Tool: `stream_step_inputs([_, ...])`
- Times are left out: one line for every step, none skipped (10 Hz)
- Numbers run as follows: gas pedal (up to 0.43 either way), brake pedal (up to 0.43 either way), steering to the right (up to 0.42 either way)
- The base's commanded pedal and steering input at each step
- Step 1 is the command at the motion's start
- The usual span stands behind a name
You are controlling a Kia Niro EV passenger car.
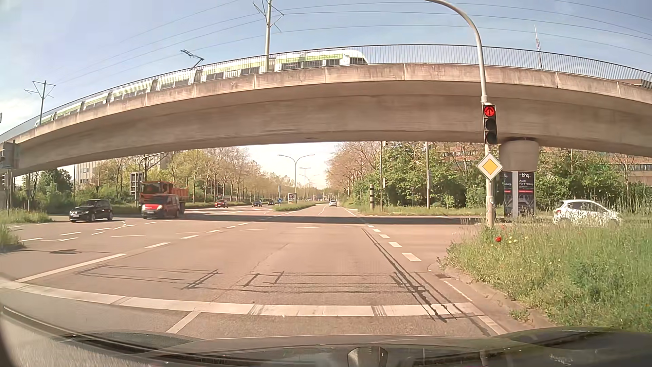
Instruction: Follow the waypoints while adhering to traffic rules and regulations
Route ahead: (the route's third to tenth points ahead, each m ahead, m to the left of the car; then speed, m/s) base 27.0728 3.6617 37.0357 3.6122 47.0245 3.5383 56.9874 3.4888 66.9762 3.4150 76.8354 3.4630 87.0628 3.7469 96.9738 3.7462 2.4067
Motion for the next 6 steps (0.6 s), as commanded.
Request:
stream_step_inputs([0.000, 0.220, -0.004])
stream_step_inputs([0.000, 0.213, -0.004])
stream_step_inputs([0.000, 0.213, -0.004])
stream_step_inputs([0.000, 0.213, -0.004])
stream_step_inputs([0.000, 0.207, -0.004])
stream_step_inputs([0.000, 0.213, -0.004])
